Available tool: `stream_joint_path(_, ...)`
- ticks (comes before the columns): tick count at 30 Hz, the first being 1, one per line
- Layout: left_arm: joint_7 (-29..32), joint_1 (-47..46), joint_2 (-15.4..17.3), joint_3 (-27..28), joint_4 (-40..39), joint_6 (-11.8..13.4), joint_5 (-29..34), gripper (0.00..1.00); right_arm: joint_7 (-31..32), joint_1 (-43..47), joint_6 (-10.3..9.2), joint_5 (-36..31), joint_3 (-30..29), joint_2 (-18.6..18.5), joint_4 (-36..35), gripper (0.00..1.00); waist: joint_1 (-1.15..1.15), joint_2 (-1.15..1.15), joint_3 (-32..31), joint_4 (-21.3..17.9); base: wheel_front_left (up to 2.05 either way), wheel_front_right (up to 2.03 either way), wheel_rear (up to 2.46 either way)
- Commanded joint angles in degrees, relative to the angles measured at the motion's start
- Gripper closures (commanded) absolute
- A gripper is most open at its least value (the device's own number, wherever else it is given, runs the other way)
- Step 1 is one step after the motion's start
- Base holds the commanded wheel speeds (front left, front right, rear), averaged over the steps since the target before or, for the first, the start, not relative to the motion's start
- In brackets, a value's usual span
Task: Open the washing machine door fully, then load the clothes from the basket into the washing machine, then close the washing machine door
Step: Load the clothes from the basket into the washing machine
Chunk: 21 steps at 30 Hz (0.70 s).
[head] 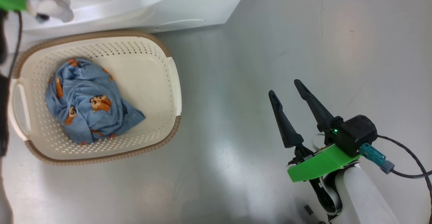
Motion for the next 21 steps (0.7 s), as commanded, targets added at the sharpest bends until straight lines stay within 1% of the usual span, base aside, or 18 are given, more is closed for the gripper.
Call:
stream_joint_path(1, 1.0, -3.5, 2.6, 0.8, 1.4, 0.0, 0.5, 1.0, -0.3, 2.3, 0.1, 1.2, 1.5, 0.7, -1.0, 0.0, 0.0, -0.01, 1.1, -0.4, 0.0, 0.0, 0.0)
stream_joint_path(2, 1.0, -3.5, 2.6, 0.8, 1.4, 0.0, 0.5, 1.0, -0.3, 2.3, 0.1, 1.2, 1.5, 0.7, -1.0, 0.0, 0.0, -0.01, 1.1, -0.4, 0.0, 0.0, 0.0)
stream_joint_path(12, 5.3, -13.4, 1.2, -2.8, 13.2, 0.0, 1.5, 1.0, -0.3, 4.8, 0.1, 2.8, 0.9, 0.7, -1.9, 0.0, 0.0, -0.01, 4.5, -0.7, 0.0, 0.0, 0.0)
stream_joint_path(16, 4.4, -17.4, 1.3, -3.1, 16.4, 1.0, 2.3, 1.0, -0.3, 5.2, 0.1, 3.3, 1.2, 0.7, -2.6, 0.0, 0.0, -0.01, 6.2, -1.2, 0.0, 0.0, 0.0)
stream_joint_path(19, 2.6, -19.9, 1.6, -3.4, 18.4, 1.5, 3.0, 1.0, -0.3, 5.5, 0.1, 3.6, 1.7, 0.7, -2.8, 0.0, 0.0, -0.01, 6.8, -1.6, 0.0, 0.0, 0.0)
stream_joint_path(21, 0.4, -21.6, 2.2, -4.4, 19.1, 2.0, 4.7, 1.0, -0.3, 5.7, 0.1, 3.8, 2.0, 0.7, -2.9, 0.0, 0.0, -0.01, 7.2, -1.8, 0.0, 0.0, 0.0)
